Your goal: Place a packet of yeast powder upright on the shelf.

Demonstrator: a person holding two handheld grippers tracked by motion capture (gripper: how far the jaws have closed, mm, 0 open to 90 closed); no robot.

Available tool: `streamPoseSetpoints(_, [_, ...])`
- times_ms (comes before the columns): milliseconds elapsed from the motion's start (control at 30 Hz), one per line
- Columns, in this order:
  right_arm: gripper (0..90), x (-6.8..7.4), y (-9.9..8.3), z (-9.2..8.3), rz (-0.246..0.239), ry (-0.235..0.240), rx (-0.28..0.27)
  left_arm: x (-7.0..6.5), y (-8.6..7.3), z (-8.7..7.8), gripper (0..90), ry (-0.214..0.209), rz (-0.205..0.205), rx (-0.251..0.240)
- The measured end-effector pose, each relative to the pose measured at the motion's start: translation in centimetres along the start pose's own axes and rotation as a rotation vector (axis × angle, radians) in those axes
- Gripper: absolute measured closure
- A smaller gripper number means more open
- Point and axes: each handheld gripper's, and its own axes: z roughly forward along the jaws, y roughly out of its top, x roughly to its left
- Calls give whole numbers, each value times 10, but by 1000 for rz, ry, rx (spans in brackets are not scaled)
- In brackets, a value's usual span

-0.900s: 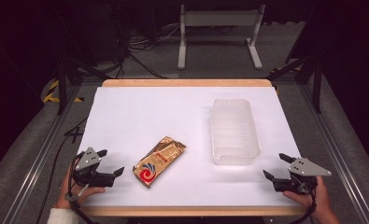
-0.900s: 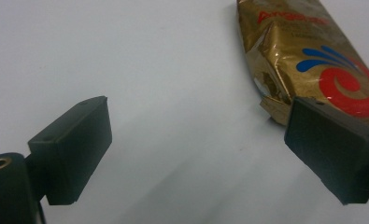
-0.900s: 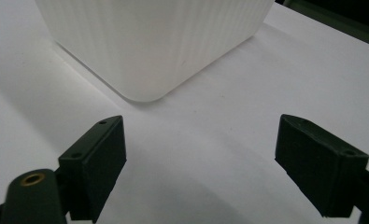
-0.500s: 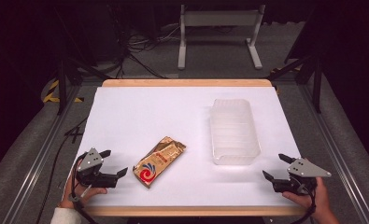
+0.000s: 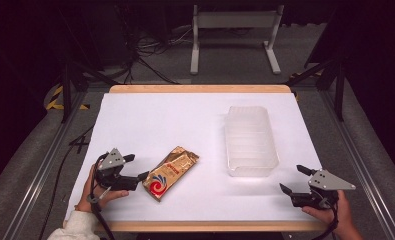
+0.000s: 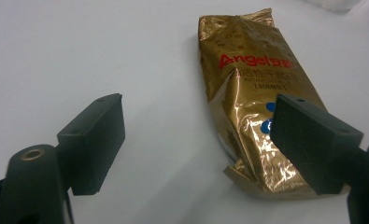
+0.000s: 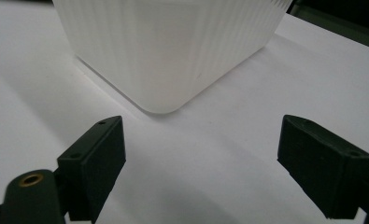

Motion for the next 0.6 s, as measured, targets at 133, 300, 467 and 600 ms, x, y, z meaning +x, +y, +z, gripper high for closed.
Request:
streamPoseSetpoints(133, [150, 1, 0, 1, 14, -6, 2, -1, 13, 14, 185, -24, 14, 34])
streamPoseSetpoints(300, [118, -2, 0, 1, 51, 1, -4, -3, 33, 32, 182, -60, 41, 46])
streamPoseSetpoints(467, [99, -2, 0, 1, 50, 9, 5, -5, 53, 51, 184, -62, 85, 101])
streamPoseSetpoints(600, [99, -2, 0, 1, 44, 15, 13, -5, 66, 67, 194, -115, 100, 95])
